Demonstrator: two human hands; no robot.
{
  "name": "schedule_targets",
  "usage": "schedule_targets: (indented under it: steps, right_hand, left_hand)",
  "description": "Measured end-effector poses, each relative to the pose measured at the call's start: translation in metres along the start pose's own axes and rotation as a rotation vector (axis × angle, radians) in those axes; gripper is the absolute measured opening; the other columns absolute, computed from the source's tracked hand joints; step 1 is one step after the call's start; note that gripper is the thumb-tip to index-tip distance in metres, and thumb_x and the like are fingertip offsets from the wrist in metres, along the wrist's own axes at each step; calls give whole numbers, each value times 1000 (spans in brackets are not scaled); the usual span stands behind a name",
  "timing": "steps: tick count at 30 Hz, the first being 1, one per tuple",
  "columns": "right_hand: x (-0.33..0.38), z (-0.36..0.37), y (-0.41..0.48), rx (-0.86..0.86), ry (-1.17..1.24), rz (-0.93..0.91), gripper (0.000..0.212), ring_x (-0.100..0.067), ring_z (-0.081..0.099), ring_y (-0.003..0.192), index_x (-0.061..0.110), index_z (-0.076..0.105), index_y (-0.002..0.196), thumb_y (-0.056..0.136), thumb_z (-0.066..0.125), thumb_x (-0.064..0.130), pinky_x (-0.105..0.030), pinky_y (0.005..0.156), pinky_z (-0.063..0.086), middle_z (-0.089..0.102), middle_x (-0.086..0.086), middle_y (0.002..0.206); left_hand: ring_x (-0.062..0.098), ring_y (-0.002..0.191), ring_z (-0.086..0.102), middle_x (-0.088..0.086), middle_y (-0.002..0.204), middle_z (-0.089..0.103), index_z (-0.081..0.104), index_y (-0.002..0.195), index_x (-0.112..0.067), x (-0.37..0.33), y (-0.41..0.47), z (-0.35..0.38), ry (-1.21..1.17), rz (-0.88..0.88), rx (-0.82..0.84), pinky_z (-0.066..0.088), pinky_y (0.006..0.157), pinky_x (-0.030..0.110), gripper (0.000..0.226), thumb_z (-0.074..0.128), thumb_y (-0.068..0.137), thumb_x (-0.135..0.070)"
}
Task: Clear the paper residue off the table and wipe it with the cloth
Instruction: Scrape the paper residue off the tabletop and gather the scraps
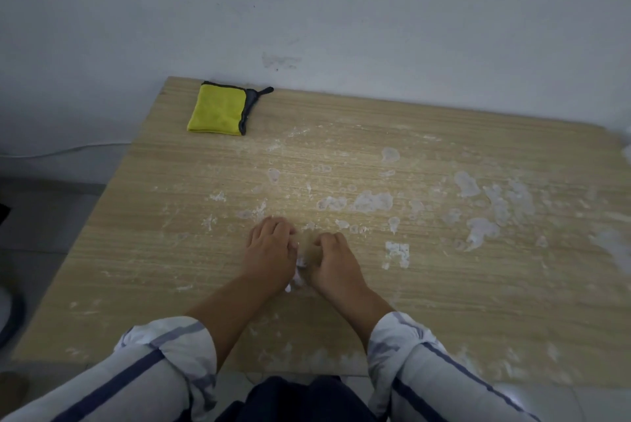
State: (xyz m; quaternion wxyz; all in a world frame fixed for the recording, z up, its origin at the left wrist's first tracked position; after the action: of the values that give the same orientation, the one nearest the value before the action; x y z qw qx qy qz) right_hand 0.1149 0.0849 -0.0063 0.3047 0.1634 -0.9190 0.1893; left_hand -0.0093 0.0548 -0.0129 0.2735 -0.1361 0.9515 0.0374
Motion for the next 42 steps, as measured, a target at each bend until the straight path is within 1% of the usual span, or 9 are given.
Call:
schedule_targets:
  steps: [4,7,9,15,20,23,30,35,42]
  right_hand:
    - [-31,-17,-7,-77,-266,47,27,-28,46,105,11,55,107,86,48,26,-36,88,37,49,-8,113]
    - [-46,-26,-17,-76,-329,70,61,-26,41,114,16,53,114,78,18,50,-39,96,30,47,-5,122]
    - [-58,-29,-21,-82,-338,70,75,-25,40,118,18,53,118,70,5,50,-39,97,29,47,-4,127]
    - [-86,-44,-28,-171,-348,154,39,-29,62,98,18,64,96,81,33,37,-44,79,48,64,-5,105]
    - [-105,-56,-35,-167,-349,170,51,-26,43,123,16,53,122,87,24,39,-43,101,33,50,-6,130]
    - [-122,-65,-37,-207,-339,197,38,-26,41,124,16,53,121,91,36,33,-42,103,29,48,-6,132]
    - [-155,-89,-49,-301,-292,270,49,-27,42,123,17,54,118,87,27,44,-44,102,30,49,-5,131]
    - [-179,-107,-54,-337,-230,332,39,-24,35,126,19,49,126,92,46,38,-43,105,24,44,-3,134]
    - [-192,-113,-52,-371,-218,308,51,-24,42,122,21,56,119,81,40,50,-44,101,30,51,-1,128]
  left_hand:
    - [26,144,13,7,148,34,43,134,-14,-38,1,16,106,155,135,4,118,39,43,34,94,-23]
    - [26,146,-6,6,158,8,23,147,-17,-64,-1,39,268,288,317,-8,117,41,50,30,98,-26]
    - [26,146,-7,6,159,3,19,148,-17,-76,-4,51,298,327,380,-8,118,41,53,31,97,-24]
    - [24,146,-4,6,159,2,13,150,-15,-85,0,75,295,339,414,-2,119,39,56,29,99,-30]
    - [23,146,-3,5,159,5,15,150,-16,-97,3,87,283,340,373,-1,118,39,58,26,98,-41]
    - [23,146,-2,4,159,5,15,150,-17,-107,5,98,308,338,367,-4,117,39,68,12,90,-50]
    - [23,146,-8,3,160,0,9,150,-18,-130,12,120,328,337,358,-9,115,41,87,-9,75,-59]
    - [23,146,-9,3,160,-3,9,150,-19,-143,16,129,321,346,354,-7,115,44,86,-7,76,-60]
    - [26,146,5,6,158,13,21,149,-18,-151,18,135,325,381,323,2,115,46,77,5,85,-58]
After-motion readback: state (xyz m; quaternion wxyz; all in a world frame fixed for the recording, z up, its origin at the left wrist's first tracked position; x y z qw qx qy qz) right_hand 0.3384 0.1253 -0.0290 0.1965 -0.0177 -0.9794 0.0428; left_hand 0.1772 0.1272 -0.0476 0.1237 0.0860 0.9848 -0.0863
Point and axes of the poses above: each hand's wrist, its own y-axis towards the middle knuckle, its own z-axis out of the palm, x = y × z, the point moved 5 cm from there along y, towards the middle knuckle
